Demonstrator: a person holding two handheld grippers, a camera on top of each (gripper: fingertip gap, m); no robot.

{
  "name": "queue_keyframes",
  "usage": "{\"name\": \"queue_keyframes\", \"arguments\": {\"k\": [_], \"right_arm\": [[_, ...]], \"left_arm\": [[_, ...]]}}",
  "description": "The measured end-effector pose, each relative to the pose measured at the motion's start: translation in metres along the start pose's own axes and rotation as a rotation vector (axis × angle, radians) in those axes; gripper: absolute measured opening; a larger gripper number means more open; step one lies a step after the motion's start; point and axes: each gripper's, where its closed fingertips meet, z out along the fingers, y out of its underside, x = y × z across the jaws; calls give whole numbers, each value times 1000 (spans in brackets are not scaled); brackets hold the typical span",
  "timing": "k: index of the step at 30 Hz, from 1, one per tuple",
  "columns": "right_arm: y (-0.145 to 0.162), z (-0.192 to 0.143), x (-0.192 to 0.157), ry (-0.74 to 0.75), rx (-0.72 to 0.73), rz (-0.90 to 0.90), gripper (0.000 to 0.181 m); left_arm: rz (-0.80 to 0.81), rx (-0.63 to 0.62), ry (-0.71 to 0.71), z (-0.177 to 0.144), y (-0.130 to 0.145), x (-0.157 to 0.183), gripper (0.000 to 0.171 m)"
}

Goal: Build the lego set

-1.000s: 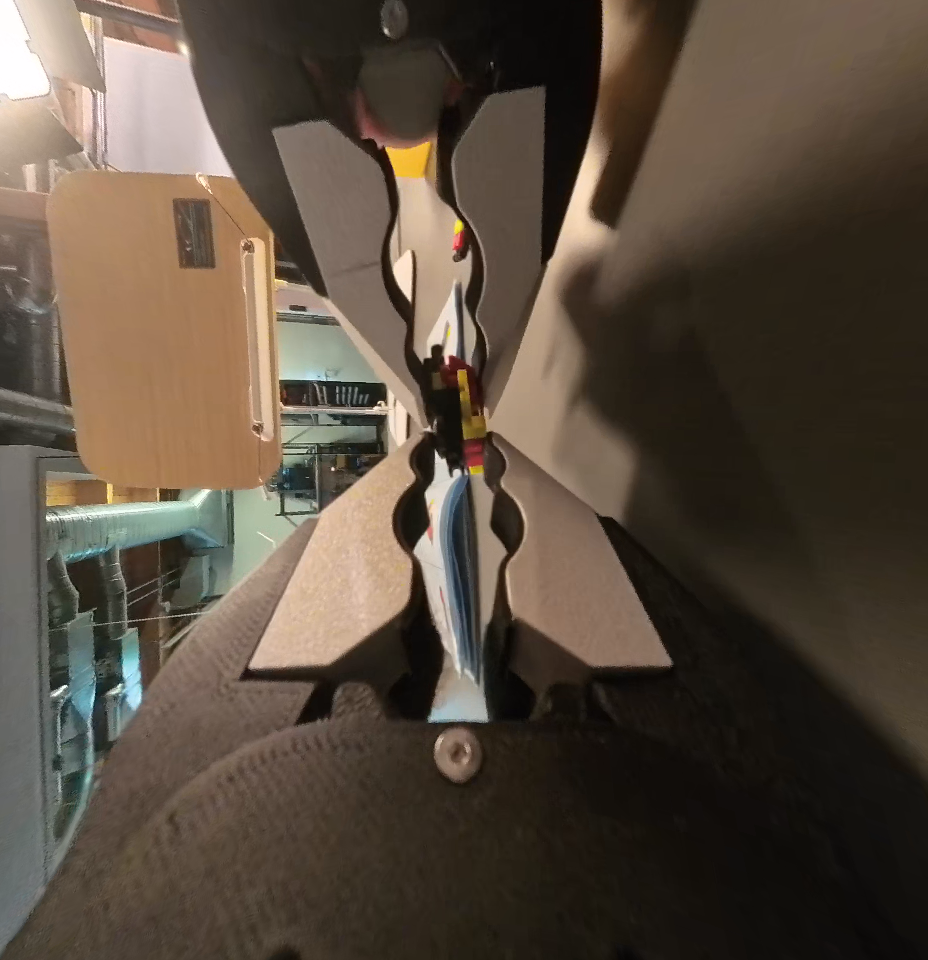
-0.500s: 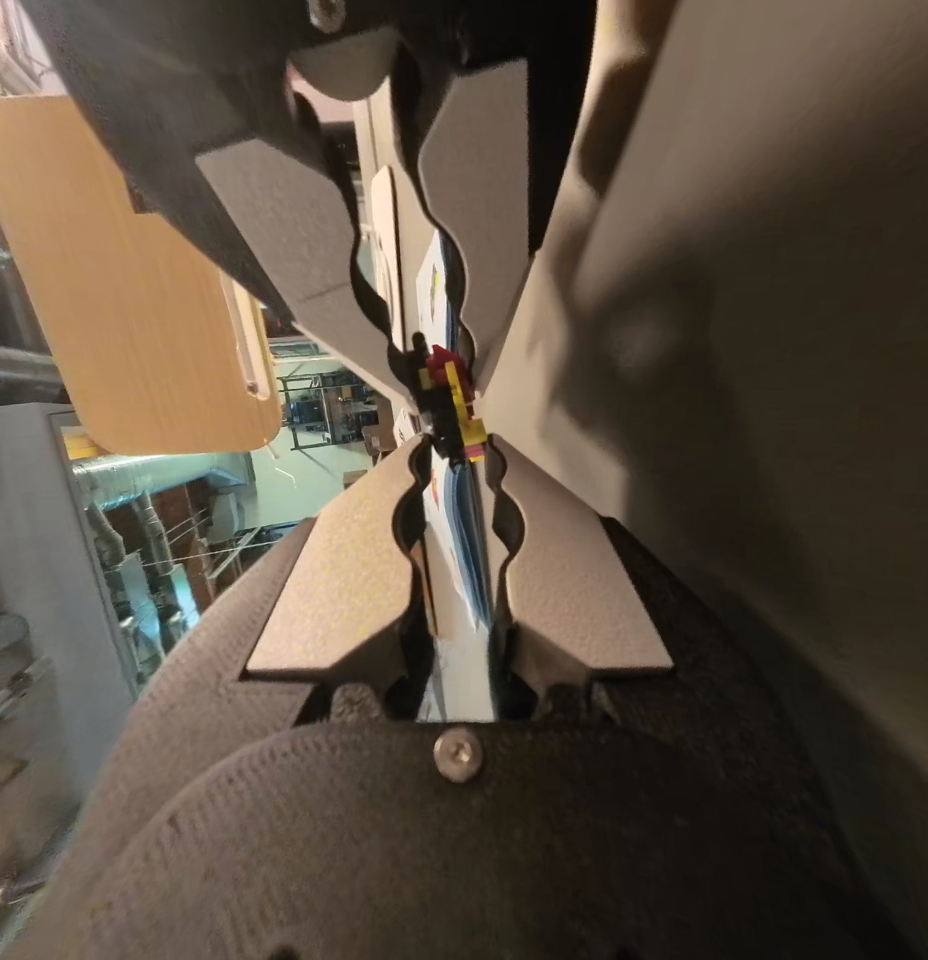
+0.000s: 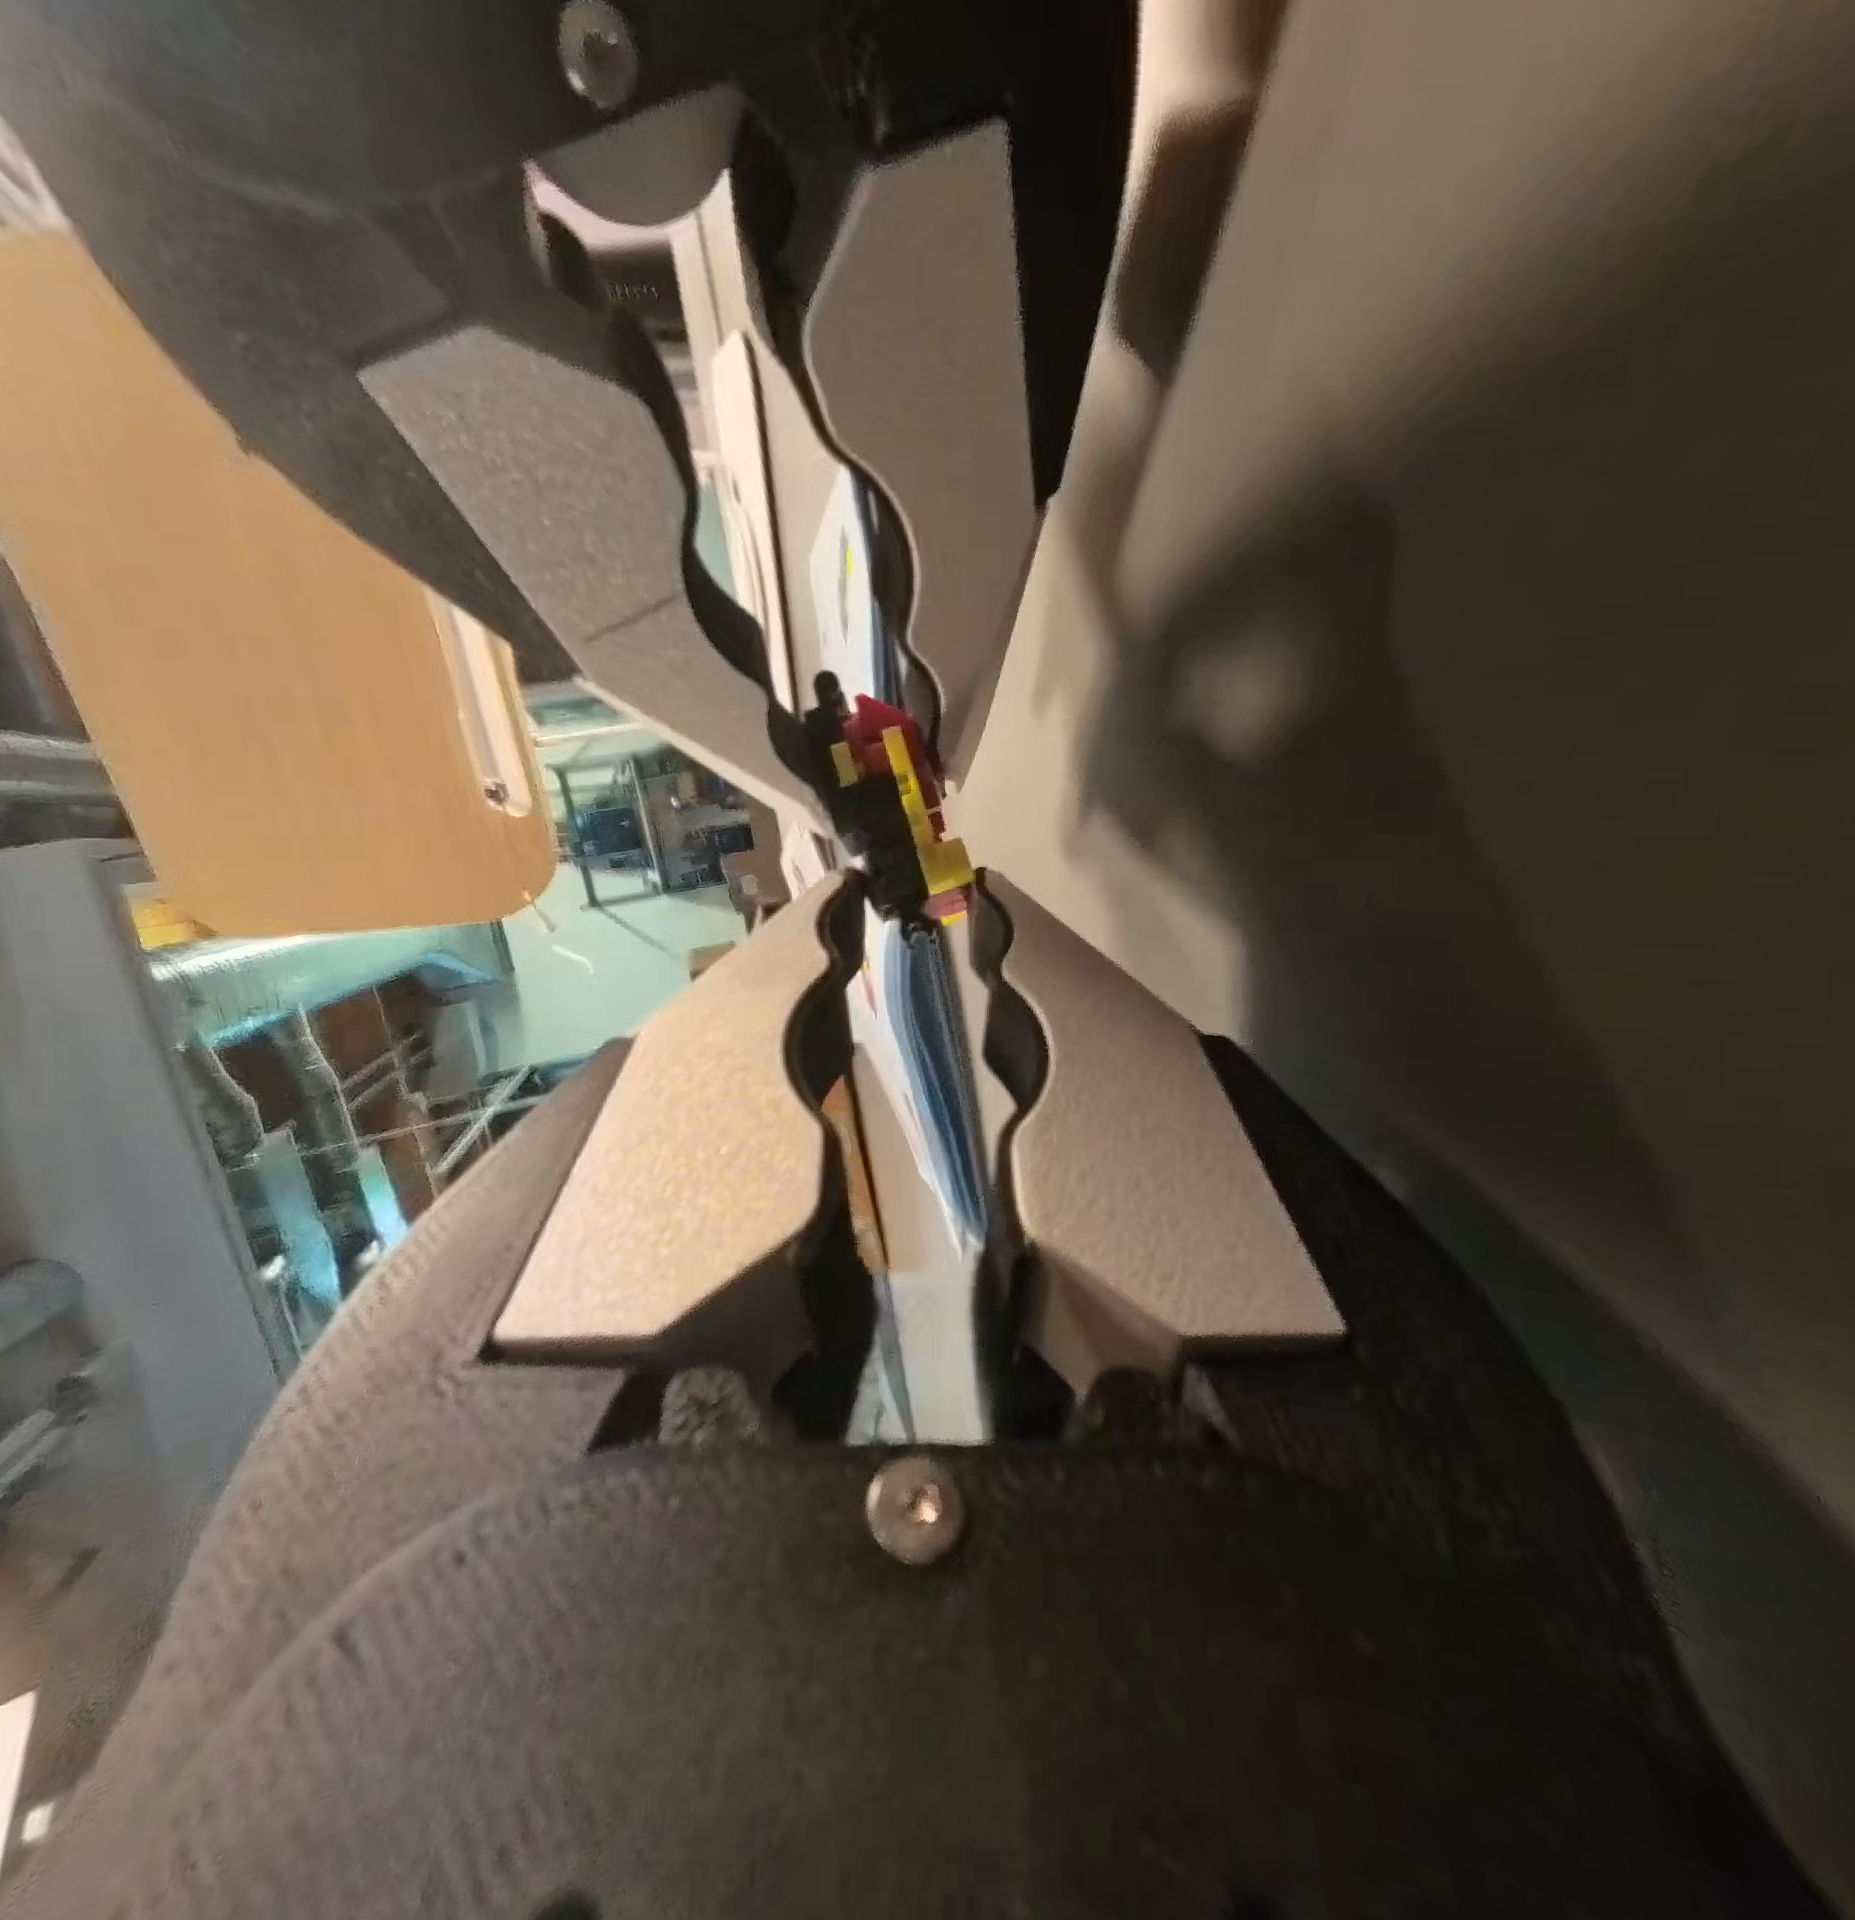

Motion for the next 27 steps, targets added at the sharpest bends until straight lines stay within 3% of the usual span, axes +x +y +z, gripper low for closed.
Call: {"name": "queue_keyframes", "arguments": {"k": [5,12,19,27], "right_arm": [[-5,-1,-2,-17,10,15,19],[-5,0,-7,-46,4,21,19],[-11,-5,-8,-151,138,236,22],[-13,-7,-16,-204,143,224,22]], "left_arm": [[-1,53,0,-1,-1,2,20],[1,31,60,0,-1,5,19],[-429,193,283,-4,-4,4,18],[-447,224,337,-6,-7,12,19]]}}
